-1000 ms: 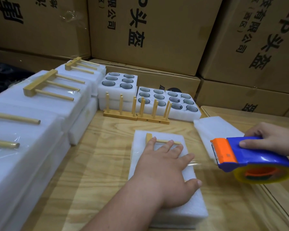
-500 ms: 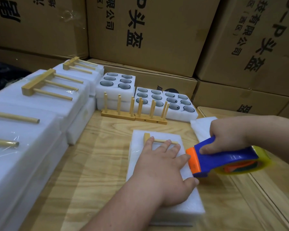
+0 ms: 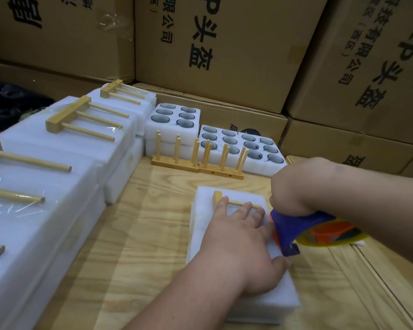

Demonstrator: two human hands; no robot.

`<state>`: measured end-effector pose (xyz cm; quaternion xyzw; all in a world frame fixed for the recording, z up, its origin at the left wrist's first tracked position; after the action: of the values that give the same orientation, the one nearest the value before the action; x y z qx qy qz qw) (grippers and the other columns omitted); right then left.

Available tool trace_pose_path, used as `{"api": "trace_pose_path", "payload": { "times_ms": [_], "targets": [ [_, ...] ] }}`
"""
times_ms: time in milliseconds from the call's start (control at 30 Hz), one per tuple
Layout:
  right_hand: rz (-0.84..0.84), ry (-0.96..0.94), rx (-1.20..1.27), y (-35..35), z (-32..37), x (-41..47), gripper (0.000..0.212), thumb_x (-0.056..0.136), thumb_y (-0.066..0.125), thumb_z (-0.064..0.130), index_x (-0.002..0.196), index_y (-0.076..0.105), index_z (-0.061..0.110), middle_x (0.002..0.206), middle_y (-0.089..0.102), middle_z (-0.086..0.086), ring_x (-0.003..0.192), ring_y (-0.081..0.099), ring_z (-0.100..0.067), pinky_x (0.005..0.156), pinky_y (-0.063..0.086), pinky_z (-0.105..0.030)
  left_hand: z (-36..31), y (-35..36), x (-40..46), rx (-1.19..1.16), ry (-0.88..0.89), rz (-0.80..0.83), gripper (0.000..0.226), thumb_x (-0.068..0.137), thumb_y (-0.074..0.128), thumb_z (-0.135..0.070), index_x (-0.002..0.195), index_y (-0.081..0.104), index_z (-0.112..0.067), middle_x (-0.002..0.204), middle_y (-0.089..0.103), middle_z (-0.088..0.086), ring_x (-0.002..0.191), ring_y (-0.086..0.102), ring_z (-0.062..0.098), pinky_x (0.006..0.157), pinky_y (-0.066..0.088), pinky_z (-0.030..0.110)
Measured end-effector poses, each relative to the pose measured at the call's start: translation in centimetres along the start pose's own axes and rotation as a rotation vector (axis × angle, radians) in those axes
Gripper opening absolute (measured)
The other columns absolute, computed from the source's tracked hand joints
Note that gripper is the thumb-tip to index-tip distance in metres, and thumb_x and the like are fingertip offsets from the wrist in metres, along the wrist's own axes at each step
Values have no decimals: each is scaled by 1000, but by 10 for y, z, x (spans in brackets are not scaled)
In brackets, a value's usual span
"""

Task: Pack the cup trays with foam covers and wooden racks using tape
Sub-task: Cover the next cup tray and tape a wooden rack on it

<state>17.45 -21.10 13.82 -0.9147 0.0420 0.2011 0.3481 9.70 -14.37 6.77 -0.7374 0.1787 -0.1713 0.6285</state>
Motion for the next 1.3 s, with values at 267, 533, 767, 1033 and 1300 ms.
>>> {"api": "trace_pose_path", "payload": {
  "times_ms": [267,533,767,1033,1300],
  "targets": [
    [-4,15,57,1,0,-3,29,101,36,32,77,49,21,80,49,4,89,56,-25,68,41,-34,-1,1,1,7,-8,9,75,96,23,-70,160,7,-35,170,3,-6,156,-7,15,116,-22,57],
    [-189,35,33,3,25,-8,22,93,45,25,72,48,22,75,49,4,64,47,-18,54,33,-30,1,0,-1,63,-22,14,77,96,19,-70,161,10,-32,169,7,-7,156,-6,17,117,-17,60],
    [-134,168,263,35,-26,-18,28,92,37,51,99,53,30,87,53,6,90,57,-24,71,46,-34,2,0,2,52,-22,35,72,96,21,-71,158,16,-36,170,2,-5,156,-7,17,117,-17,61],
    [-446,594,486,142,-63,-77,59,90,27,72,67,52,23,58,54,7,55,56,-12,47,39,-26,4,4,0,60,-22,60,79,96,17,-72,159,-14,-34,169,-7,-7,155,-14,15,117,-18,60],
    [-787,729,773,197,-25,-101,54,85,40,65,88,68,20,71,69,-8,70,67,-36,61,53,-40,5,2,-1,-2,-30,62,78,97,11,-72,160,-8,-30,164,-26,-10,151,-26,11,119,-18,56]
  ]
}}
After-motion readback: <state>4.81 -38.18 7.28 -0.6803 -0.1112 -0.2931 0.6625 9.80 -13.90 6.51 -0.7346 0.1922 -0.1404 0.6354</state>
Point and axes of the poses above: each hand's wrist, its own x-axis towards the middle knuckle, its own y-axis out of the palm, z = x × y, the point moved 7 cm from there along x, towards the middle knuckle
